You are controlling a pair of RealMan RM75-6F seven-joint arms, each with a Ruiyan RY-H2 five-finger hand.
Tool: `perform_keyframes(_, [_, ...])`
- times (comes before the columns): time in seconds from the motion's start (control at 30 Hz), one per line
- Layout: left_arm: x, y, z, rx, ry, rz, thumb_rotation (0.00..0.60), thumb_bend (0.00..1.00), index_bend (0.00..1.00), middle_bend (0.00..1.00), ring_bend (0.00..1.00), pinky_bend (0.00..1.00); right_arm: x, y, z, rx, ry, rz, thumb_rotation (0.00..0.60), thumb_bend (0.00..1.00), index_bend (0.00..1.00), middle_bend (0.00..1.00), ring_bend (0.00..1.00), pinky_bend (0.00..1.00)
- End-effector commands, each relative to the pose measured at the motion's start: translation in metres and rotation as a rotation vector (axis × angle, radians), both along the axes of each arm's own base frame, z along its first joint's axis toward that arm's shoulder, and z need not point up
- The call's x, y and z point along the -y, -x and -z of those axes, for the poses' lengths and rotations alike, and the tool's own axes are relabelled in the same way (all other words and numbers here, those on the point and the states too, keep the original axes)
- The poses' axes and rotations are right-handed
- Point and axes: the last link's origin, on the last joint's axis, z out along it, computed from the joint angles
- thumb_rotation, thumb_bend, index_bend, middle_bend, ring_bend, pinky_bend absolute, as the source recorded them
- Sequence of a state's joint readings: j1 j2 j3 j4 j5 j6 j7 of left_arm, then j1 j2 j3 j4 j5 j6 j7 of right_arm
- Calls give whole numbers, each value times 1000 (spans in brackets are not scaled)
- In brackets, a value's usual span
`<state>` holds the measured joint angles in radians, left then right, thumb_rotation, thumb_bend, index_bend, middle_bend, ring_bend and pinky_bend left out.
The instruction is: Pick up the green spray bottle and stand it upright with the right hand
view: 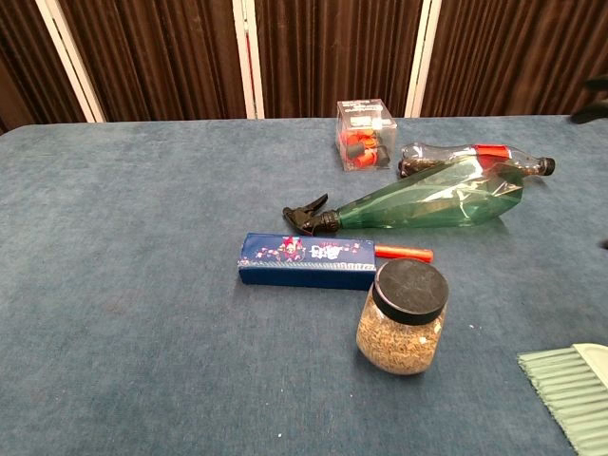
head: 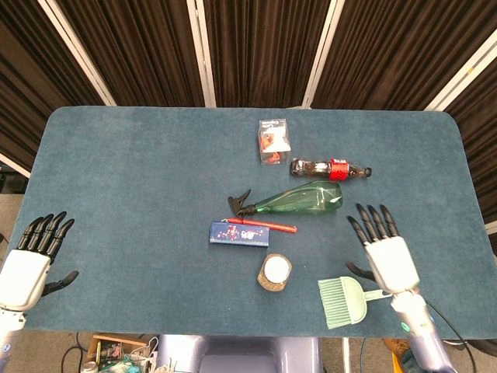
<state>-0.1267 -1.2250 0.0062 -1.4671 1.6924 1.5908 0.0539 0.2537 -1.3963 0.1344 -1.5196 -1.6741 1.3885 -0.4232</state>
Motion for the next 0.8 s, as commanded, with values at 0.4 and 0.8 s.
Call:
perform_keyframes(0.4, [-11,7,-3,-12,-19,-59,600,40,0,0,0,81,66,-58,73,-209,-58,-79,600,175,230,0,0,0])
perform_keyframes(0.8, [-18,14,-6,-13,-22,-109,600,40,0,0,0,81,90,-100,104,-301,-24,-145,600,178,281,0,0,0])
